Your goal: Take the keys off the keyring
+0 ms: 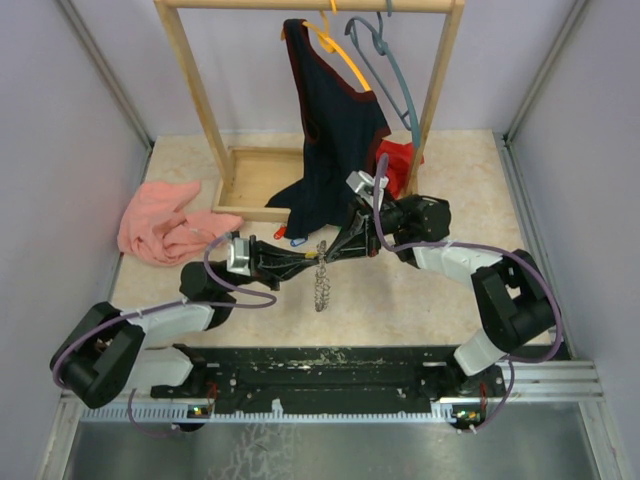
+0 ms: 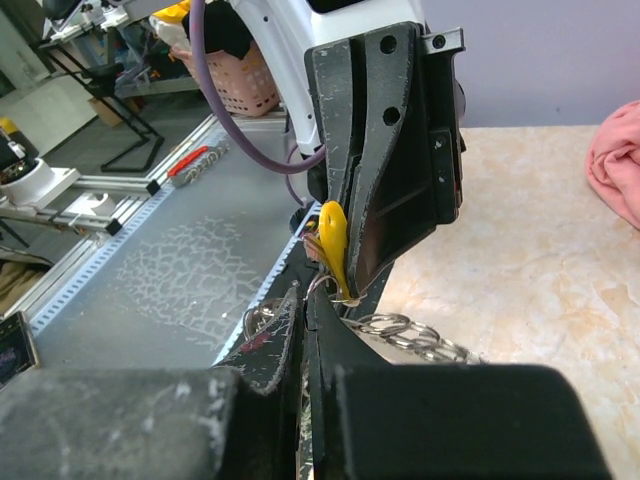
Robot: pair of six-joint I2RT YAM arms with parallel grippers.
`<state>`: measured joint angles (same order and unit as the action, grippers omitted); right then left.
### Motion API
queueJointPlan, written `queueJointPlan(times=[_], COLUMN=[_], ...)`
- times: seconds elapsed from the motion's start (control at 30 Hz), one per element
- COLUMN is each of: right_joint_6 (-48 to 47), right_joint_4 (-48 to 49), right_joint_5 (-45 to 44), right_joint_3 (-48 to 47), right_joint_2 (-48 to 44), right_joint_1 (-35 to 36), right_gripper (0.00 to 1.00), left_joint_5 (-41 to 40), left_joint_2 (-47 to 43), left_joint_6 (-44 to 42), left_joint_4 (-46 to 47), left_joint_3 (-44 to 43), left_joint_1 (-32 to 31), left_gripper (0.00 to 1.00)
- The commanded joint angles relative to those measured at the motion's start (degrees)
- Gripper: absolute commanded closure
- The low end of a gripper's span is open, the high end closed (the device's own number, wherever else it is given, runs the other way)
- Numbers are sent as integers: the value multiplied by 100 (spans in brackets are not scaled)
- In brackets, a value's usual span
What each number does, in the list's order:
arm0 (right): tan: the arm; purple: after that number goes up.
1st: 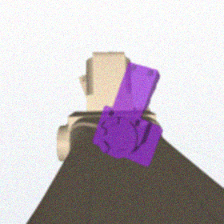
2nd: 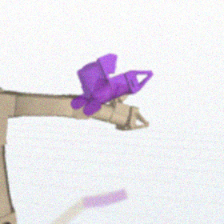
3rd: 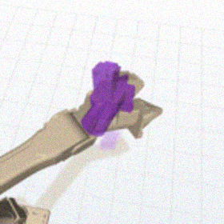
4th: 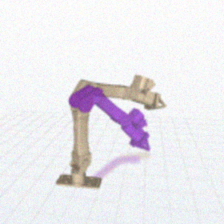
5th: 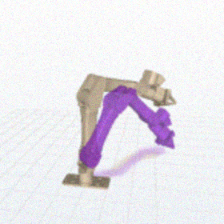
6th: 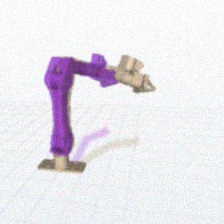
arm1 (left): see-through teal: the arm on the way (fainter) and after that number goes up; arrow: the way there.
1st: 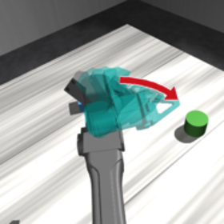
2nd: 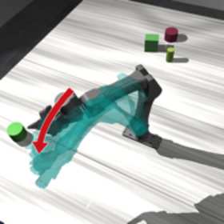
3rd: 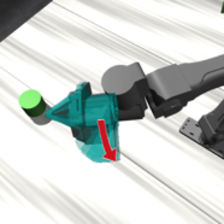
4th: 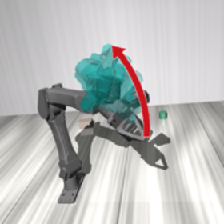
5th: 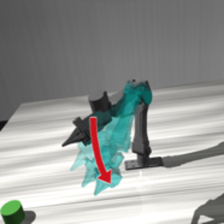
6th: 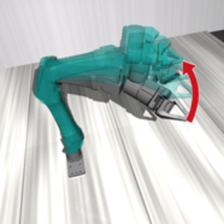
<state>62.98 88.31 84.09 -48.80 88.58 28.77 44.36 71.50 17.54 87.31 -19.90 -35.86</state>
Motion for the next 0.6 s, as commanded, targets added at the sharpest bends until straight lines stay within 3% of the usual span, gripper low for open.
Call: queueJointPlan(times=[0.0,0.57], right_joint_6=[233,183], right_joint_4=[1065,1060], right_joint_5=[-229,-124], right_joint_3=[-165,-143], right_joint_2=[-254,-270], right_joint_1=[67,138], right_gripper=[100,100], left_joint_5=[-122,-665], left_joint_2=[-54,-333], left_joint_6=[-101,-274], left_joint_4=[1527,1526], left_joint_3=[103,222], left_joint_1=[88,103], left_gripper=[100,100])
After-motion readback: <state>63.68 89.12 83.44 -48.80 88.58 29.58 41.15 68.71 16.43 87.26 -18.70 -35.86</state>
